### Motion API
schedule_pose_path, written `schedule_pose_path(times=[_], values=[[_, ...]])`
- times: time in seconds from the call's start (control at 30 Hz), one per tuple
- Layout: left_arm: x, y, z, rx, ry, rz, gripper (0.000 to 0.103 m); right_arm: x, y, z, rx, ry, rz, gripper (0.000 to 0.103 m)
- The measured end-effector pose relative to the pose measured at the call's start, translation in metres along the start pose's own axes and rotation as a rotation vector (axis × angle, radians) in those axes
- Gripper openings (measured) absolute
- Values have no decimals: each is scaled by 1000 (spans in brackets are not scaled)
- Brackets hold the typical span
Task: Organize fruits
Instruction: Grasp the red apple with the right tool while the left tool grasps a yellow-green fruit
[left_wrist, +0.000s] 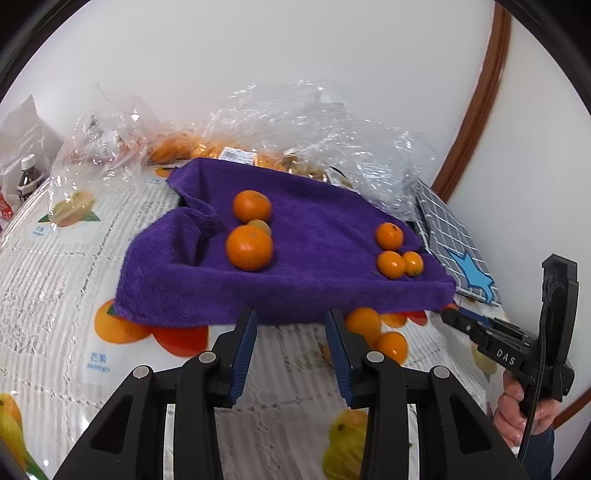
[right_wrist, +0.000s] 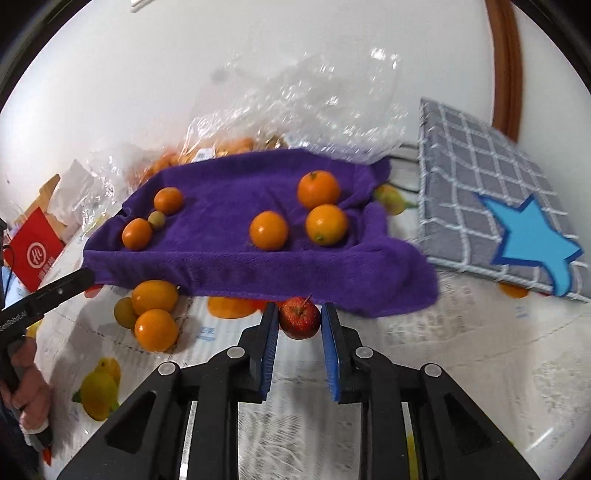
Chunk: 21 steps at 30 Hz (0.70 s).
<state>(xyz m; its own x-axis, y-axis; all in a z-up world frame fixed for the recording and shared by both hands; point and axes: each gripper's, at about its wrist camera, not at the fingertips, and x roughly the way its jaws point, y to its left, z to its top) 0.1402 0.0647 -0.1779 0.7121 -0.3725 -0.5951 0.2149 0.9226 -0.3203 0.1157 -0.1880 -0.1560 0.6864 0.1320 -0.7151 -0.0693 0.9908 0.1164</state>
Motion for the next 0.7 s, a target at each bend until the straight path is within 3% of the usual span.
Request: schedule_pose_path(times=[0.37, 0.57, 0.7], values=[[16, -43, -11, 171, 100, 8, 36, -19, -18, -12, 32, -26, -18, 23], [35, -50, -11, 195, 181, 59, 36, -20, -15, -15, 25, -23, -3, 23], [37, -51, -11, 192, 183, 48, 36, -18, -13, -15, 13, -12, 3, 23]])
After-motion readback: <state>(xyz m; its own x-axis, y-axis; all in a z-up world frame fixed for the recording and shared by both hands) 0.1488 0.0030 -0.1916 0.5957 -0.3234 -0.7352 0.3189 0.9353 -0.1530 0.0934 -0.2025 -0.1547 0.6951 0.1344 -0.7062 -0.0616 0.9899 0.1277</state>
